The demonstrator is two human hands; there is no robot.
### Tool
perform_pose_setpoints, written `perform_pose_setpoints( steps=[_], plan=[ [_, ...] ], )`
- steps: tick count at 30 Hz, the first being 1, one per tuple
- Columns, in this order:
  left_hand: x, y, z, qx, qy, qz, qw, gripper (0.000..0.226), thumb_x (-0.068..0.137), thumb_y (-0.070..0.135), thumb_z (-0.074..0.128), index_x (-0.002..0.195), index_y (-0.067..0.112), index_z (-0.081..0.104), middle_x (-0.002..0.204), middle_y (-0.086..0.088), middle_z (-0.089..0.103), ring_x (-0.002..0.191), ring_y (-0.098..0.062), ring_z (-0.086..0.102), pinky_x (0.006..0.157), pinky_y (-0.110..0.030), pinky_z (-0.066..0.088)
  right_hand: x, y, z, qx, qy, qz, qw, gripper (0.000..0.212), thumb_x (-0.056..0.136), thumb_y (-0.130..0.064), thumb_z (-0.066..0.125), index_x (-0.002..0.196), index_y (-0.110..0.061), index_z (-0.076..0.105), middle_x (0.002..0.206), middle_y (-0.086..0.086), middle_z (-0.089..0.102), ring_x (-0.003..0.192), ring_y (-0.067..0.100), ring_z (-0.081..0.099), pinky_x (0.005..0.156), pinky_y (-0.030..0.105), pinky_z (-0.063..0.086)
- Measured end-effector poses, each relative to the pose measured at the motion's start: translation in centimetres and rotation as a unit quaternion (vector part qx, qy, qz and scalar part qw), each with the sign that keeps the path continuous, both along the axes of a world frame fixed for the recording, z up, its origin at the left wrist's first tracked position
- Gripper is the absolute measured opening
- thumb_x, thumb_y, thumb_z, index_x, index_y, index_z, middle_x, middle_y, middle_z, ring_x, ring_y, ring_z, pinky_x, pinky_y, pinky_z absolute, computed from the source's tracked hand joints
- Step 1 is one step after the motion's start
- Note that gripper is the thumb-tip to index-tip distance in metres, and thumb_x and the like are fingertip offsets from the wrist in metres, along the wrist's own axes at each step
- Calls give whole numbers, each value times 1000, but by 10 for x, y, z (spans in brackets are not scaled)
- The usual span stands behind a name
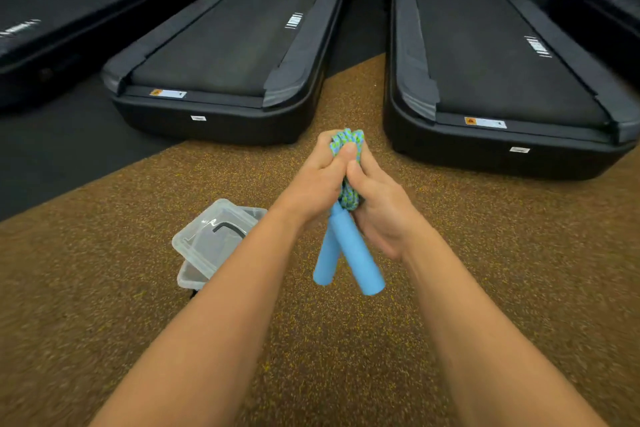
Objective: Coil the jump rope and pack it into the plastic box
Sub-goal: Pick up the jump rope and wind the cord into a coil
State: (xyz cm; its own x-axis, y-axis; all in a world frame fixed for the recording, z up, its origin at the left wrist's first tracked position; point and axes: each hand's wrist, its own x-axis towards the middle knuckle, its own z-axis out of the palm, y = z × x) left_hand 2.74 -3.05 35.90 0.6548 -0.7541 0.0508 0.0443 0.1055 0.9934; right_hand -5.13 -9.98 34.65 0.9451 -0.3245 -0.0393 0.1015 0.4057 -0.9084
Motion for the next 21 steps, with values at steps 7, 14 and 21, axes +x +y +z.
perform_pose_setpoints(
  steps=[7,14,21],
  plan=[
    [2,18,11,29,8,-24,999,34,100,16,42,133,7,41,102,-4,55,92,-11,56,83,-23,49,-3,4,6,-141,29,33,989,76,94,0,44,151,-28,3,146,1,43,131,12,45,108,29,38],
    [7,22,4,76,-43,-1,996,33,100,26,43,131,15,40,109,-3,56,94,-7,58,84,-18,50,15,15,-8,-183,76,-2,980,76,95,-4,46,150,-34,2,141,4,49,125,15,52,105,40,44],
    [35,26,-16,112,-95,64,987,34,74,68,47,105,54,47,121,-3,57,118,-27,53,104,-51,38,45,31,-16,-244,91,-51,964,82,91,-16,45,147,-40,-10,146,1,43,124,15,51,107,42,42]
  ],
)
